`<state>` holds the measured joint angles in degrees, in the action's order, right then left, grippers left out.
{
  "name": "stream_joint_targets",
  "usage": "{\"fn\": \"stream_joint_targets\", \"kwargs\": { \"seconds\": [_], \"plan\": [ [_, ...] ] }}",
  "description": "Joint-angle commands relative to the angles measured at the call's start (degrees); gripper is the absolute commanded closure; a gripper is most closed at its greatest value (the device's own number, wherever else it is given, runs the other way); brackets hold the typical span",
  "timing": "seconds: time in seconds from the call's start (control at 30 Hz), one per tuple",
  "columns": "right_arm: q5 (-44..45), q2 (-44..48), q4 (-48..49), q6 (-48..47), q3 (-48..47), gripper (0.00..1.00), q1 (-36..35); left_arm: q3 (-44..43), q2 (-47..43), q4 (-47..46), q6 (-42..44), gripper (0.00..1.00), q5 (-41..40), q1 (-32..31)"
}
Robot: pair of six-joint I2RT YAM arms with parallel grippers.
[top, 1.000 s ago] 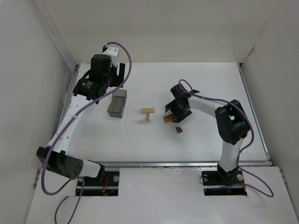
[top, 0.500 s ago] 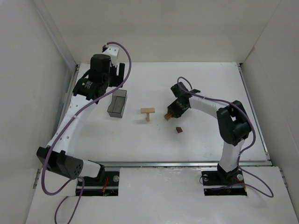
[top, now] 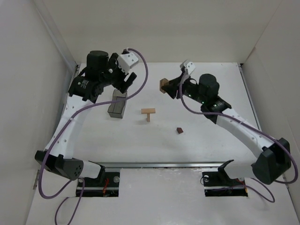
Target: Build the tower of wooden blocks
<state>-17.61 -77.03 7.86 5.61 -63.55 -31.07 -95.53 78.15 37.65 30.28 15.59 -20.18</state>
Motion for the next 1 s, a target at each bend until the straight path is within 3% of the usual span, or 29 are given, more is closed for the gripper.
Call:
{"fn": "stream_joint_targets", "kwargs": {
  "seconds": [0.0, 0.07, 0.23, 0.37, 0.43, 0.6, 0.67, 0.97],
  "plan": [
    [-26.82, 1.80, 22.44, -16.15, 4.65, 1.00, 0.57, -3.26, -1.77, 4.97, 16.01, 0.30, 19.62, -0.29],
    [-36.15, 1.80, 25.09, -16.15, 4.05, 1.00, 0.57, -3.79, -1.77, 8.82, 21.02, 0.32, 28.32, -0.29],
    [-43.83, 1.10, 25.63, -15.45, -0.43, 1.00, 0.57, -5.46, -0.72, 12.79, 26.22, 0.33, 40.72, -0.29],
    [-45.32, 1.10, 23.53, -16.32, -0.44, 1.00, 0.57, -8.00, -0.19, 25.97, 45.53, 0.31, 49.09, -1.16],
    [-45.32, 1.10, 21.24, -17.30, -0.96, 1.00, 0.57, -8.01, -0.19, 24.16, 44.35, 0.22, 47.35, -2.40],
    [-43.65, 1.10, 21.23, -17.82, -0.44, 1.00, -0.04, -7.39, 0.42, 18.36, 37.59, 0.20, 40.49, -7.13],
    [-42.17, 0.49, 20.71, -17.82, -0.44, 1.00, -0.04, -6.87, 0.42, 12.57, 30.14, 0.26, 36.45, -8.46],
    [-42.77, -1.89, 19.39, -17.30, -3.51, 1.00, -0.57, -6.87, 0.95, 11.48, 28.87, 0.36, 32.83, -10.31]
  ]
}}
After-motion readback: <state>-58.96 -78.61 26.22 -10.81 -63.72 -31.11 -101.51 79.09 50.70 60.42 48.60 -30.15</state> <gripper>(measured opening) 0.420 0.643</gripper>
